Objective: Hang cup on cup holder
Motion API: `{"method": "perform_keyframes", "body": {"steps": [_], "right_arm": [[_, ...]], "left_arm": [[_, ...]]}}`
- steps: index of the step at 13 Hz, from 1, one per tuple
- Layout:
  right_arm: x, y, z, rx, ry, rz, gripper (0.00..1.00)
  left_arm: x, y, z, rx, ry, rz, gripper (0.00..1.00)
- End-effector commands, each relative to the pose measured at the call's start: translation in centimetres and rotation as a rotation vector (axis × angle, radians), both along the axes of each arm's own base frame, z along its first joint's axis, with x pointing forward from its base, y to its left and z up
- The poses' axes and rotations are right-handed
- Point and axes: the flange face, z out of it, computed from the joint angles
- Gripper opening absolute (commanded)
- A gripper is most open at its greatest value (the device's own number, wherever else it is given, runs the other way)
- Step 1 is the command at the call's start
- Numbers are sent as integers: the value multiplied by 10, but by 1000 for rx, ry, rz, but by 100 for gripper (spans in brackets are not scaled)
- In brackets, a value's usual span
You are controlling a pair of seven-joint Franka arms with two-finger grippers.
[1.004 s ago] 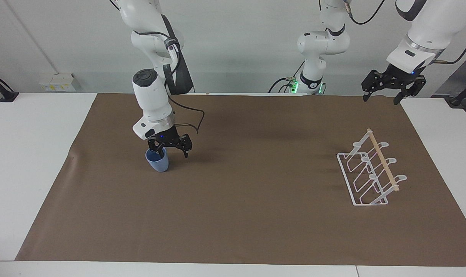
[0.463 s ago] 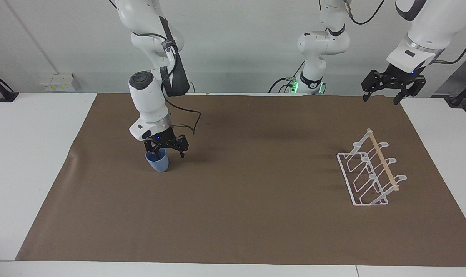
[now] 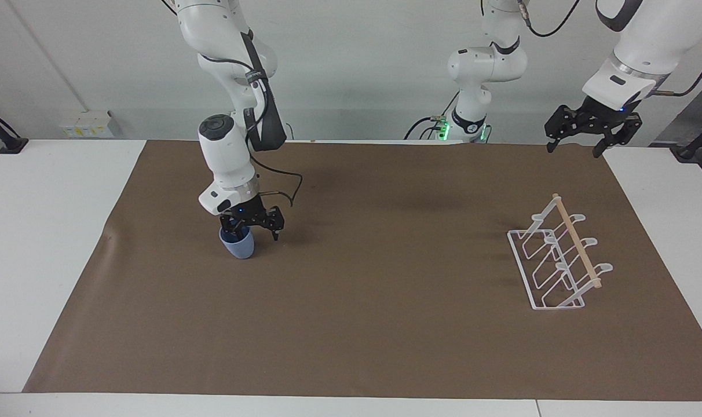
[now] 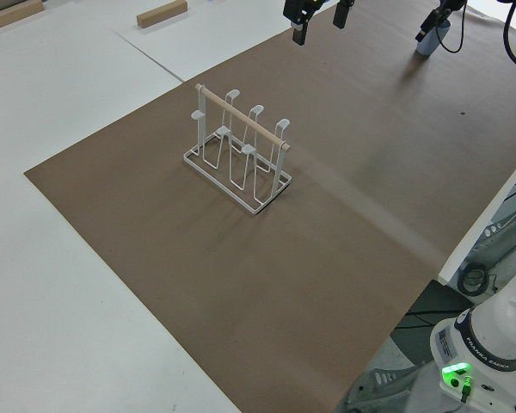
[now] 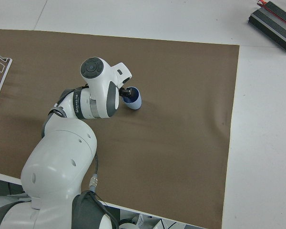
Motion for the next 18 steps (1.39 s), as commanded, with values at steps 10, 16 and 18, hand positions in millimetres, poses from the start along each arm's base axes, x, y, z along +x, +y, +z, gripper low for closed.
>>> {"method": "perform_keyframes", "body": {"steps": [10,16,18], "right_arm": [[0,-8,4,-3,32,5,0],[25,-15,63,-10,71,0,0],[30,-16,85,-15,84,0,0]], "left_arm": [[-9,3,2,-6,4,4,100],[-9,3,2,-6,4,2,100],[-9,3,2,-6,4,2,100]]}}
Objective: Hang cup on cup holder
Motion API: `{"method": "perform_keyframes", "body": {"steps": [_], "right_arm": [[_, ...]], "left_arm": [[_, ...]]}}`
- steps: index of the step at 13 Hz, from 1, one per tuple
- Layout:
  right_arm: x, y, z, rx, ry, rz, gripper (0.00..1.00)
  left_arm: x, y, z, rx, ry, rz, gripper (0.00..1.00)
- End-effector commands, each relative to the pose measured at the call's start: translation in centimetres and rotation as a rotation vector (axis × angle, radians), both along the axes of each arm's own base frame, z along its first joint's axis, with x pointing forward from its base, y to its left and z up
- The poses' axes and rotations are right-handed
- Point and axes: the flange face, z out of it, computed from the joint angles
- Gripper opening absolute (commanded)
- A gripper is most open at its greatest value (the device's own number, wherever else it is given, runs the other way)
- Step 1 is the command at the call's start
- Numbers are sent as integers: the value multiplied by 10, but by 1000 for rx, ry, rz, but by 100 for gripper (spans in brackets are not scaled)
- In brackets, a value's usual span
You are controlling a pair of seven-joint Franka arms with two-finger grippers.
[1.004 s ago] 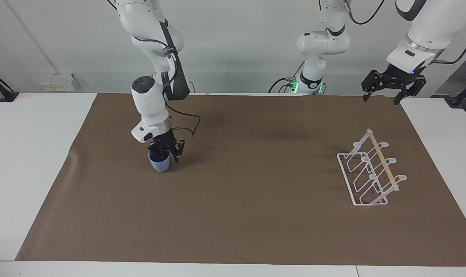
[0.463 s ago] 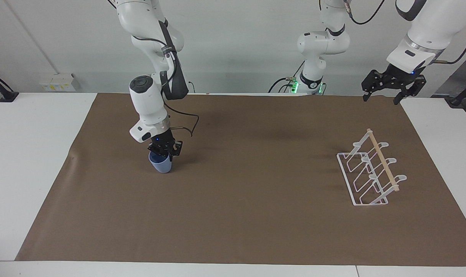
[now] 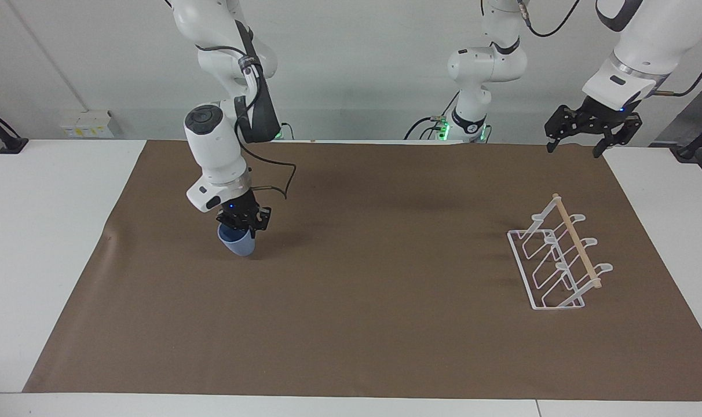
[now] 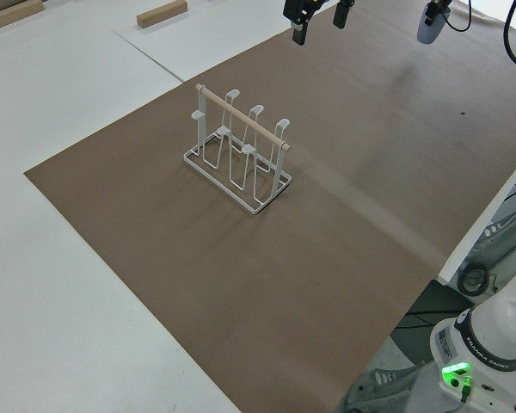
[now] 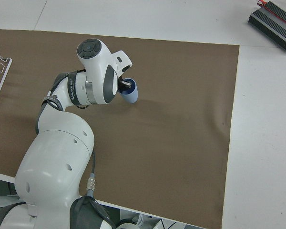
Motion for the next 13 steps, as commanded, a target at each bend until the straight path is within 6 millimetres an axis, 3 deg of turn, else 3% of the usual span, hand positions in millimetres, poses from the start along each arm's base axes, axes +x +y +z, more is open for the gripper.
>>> {"method": "perform_keyframes", "body": {"steps": [1,7,13], "right_arm": [[7,-6,38,1,11,24,0],[3,-6,119,-23,42,124,0],[-27,-3,167,-58,102,220,0]], "left_arm": [[-9,3,2,-6,4,4,100],[-9,3,2,-6,4,2,100],[-9,3,2,-6,4,4,100]]}}
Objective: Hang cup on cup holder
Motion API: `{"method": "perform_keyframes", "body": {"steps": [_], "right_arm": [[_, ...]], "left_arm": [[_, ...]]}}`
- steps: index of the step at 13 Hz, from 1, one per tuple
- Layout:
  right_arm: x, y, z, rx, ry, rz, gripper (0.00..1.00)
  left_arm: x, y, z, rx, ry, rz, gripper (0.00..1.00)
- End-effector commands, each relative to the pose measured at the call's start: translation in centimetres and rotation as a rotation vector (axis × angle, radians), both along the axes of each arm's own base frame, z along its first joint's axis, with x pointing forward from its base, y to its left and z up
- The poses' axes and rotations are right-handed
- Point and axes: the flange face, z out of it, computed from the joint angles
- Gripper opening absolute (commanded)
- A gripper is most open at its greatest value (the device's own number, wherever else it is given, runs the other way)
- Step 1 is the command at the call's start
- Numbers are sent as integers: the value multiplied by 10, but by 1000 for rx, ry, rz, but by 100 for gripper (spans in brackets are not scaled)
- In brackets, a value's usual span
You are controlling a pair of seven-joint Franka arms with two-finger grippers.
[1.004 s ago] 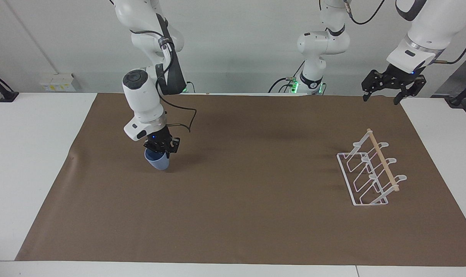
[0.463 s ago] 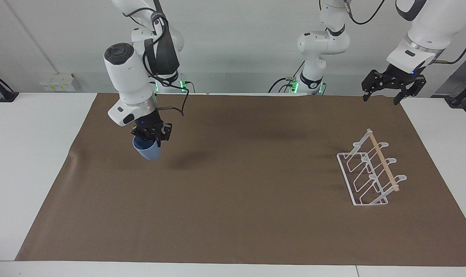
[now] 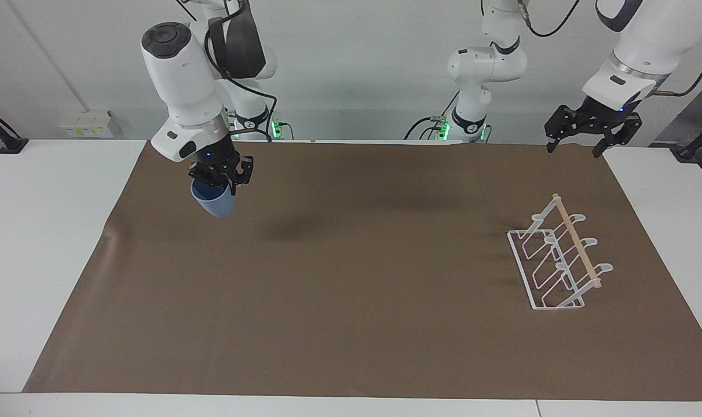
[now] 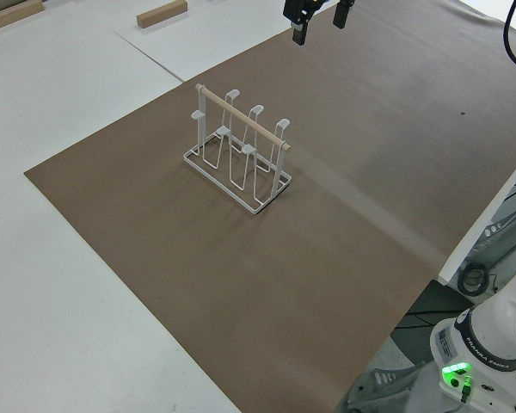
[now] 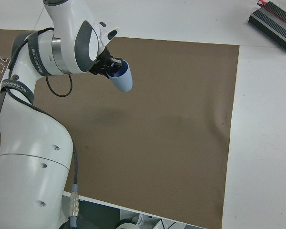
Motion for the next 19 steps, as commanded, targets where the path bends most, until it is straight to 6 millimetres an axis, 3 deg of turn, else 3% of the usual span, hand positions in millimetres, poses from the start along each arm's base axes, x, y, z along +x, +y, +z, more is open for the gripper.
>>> {"method": "perform_keyframes", "body": {"steps": [1,7,11,14,17,19], "right_arm": [[-17,2,21,-4,14,55,0],[-37,15,35,-4,47,111,0],[-37,29,43,289,55,101,0],[-34,42,45,354,24,103,0],[-33,48,43,500,46,44,0],[-33,57,40,599,89,-38,0]], "left_arm": [[-9,3,2,-6,5,2,100],[-9,-10,2,-8,-6,-30,100],[-11,-31,1,-25,1,-68,100],[-13,-41,2,-85,13,-76,100],[-19,-69,2,-151,29,-130,100],[-21,-87,5,-211,12,-279,100]]}}
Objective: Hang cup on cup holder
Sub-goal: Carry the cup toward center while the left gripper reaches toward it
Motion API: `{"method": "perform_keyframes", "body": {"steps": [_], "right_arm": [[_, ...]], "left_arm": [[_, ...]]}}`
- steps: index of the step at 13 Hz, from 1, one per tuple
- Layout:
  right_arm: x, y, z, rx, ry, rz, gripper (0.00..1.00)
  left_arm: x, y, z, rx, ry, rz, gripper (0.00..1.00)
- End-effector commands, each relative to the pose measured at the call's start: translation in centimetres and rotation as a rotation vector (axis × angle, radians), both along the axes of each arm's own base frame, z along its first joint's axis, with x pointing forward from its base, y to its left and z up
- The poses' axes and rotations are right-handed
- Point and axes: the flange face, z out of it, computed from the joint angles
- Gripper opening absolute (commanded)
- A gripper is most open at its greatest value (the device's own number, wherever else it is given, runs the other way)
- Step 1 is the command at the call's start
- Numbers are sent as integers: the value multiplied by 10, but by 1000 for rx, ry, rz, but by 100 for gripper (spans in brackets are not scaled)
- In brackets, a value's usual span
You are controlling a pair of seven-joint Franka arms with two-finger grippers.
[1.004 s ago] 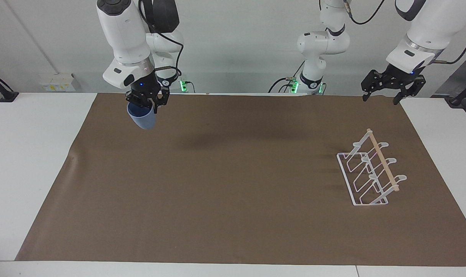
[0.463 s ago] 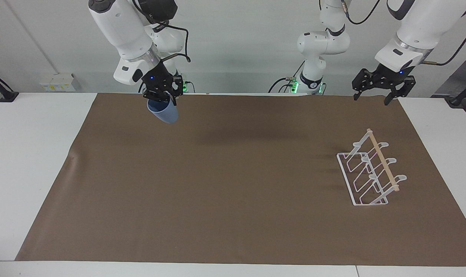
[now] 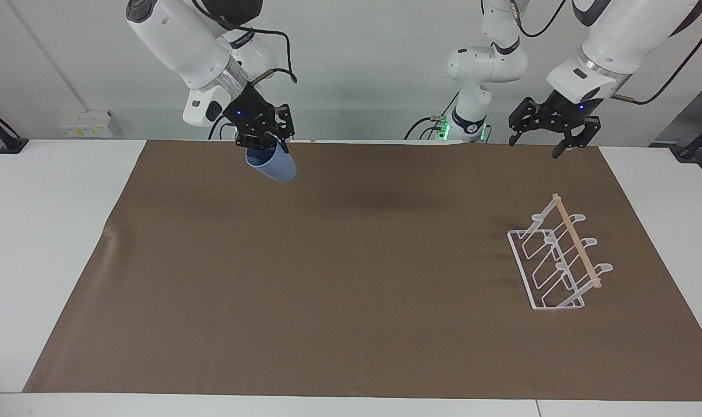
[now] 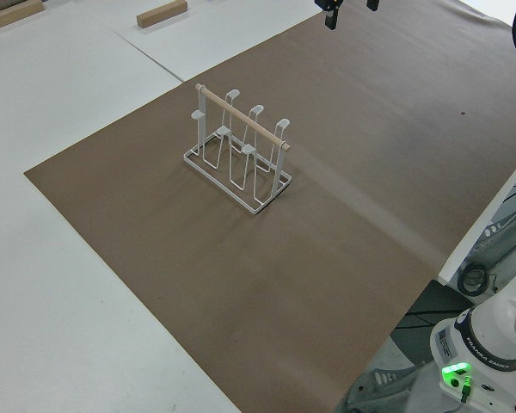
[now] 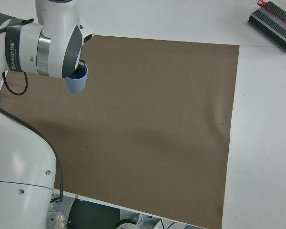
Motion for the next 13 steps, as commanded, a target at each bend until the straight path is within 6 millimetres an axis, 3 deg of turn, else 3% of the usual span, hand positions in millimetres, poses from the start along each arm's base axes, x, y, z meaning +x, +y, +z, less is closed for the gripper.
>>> {"method": "perform_keyframes", "body": {"steps": [1,5,7,10,13], "right_arm": [[1,8,-4,117,60,-97,0],[1,46,0,243,228,-329,0],[2,66,3,296,282,-419,0],[7,83,6,393,394,-567,0],[12,96,9,480,518,-720,0]], "left_arm": [[-13,-22,4,-56,-26,-196,100],[-24,-60,8,-132,-111,-563,100],[-39,-89,1,-148,-141,-752,100],[-60,-108,-26,-260,-209,-788,100],[-70,-146,-20,-268,-308,-922,100]]}}
